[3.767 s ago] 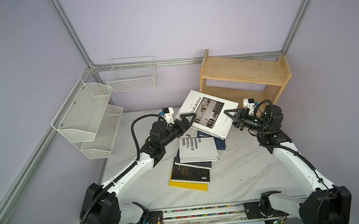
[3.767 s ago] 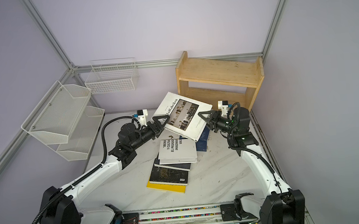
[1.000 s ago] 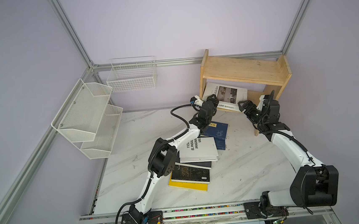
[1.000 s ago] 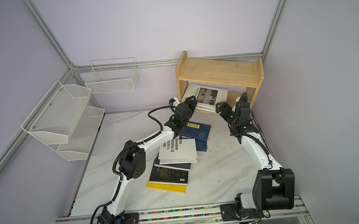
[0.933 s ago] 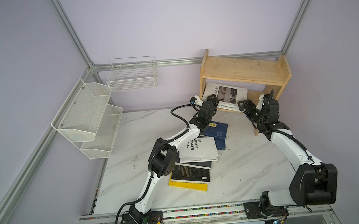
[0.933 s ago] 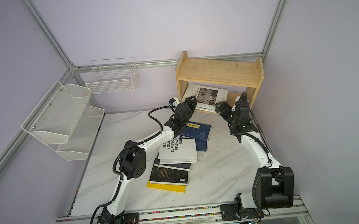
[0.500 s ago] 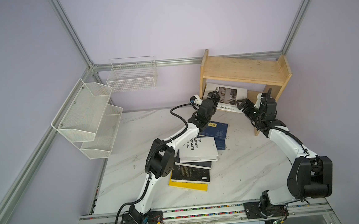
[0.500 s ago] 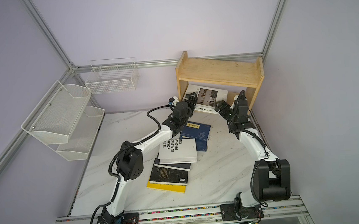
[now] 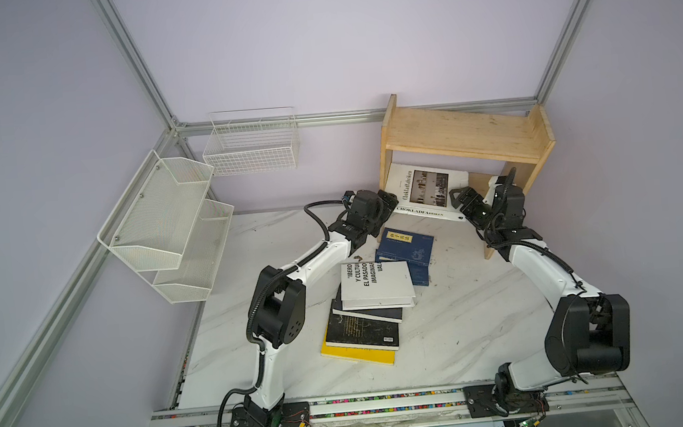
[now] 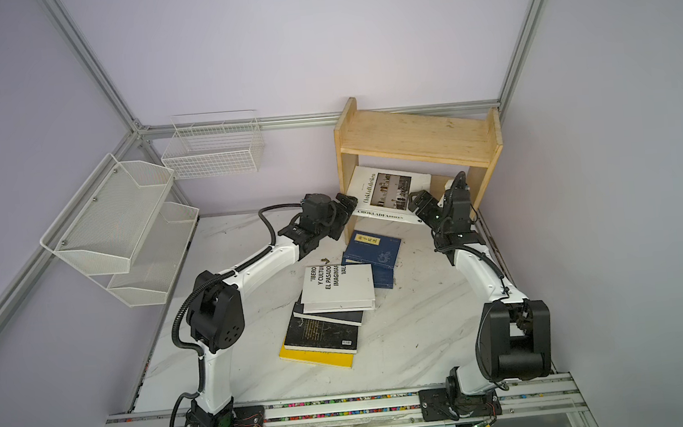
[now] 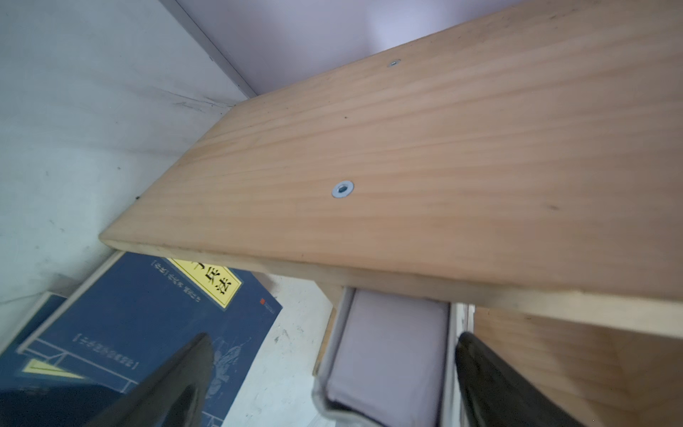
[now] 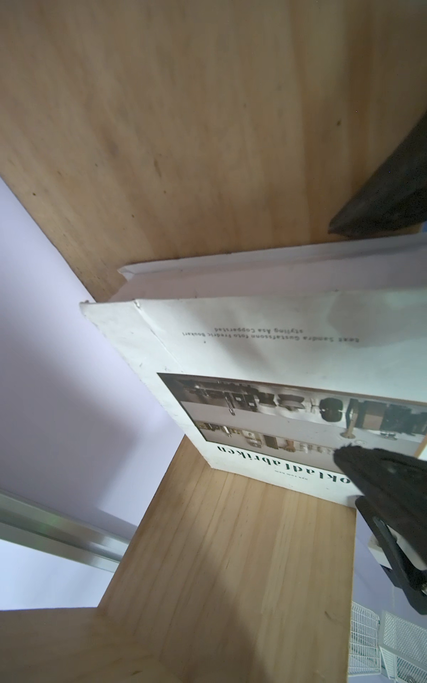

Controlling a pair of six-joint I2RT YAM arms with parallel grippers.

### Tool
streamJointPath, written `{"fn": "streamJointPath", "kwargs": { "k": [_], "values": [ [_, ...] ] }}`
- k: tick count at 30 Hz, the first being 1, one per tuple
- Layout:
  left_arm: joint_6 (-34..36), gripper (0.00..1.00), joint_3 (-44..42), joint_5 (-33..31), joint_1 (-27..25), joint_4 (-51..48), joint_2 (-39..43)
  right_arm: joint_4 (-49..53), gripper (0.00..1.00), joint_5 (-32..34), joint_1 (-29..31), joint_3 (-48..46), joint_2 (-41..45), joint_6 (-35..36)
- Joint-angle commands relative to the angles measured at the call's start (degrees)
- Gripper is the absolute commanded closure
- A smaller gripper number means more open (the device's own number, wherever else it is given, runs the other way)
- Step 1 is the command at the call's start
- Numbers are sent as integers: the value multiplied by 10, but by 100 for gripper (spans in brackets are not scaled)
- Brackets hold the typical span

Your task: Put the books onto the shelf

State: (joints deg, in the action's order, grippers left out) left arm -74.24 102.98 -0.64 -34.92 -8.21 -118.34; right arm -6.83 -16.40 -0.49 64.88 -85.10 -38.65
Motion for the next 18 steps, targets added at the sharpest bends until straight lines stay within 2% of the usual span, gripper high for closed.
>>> {"fn": "streamJointPath", "kwargs": {
  "k": [1, 4, 7, 10, 18],
  "values": [
    [153, 0, -41, 38, -2, -47, 51, 9, 10, 10, 1, 16, 6, 11],
    [269, 0, -80, 29, 2, -57, 96, 31, 10, 6, 1, 36, 4, 17],
    [373, 0, -80, 12, 2, -95, 121, 51, 10, -3, 1, 48, -2, 25],
    [429, 1, -70, -3, 2, -122, 120, 52, 10, -7, 1, 47, -3, 27],
    [451, 5, -26, -33, 2, -87, 68, 50, 13, -21, 1, 49, -18, 22]
  ]
}}
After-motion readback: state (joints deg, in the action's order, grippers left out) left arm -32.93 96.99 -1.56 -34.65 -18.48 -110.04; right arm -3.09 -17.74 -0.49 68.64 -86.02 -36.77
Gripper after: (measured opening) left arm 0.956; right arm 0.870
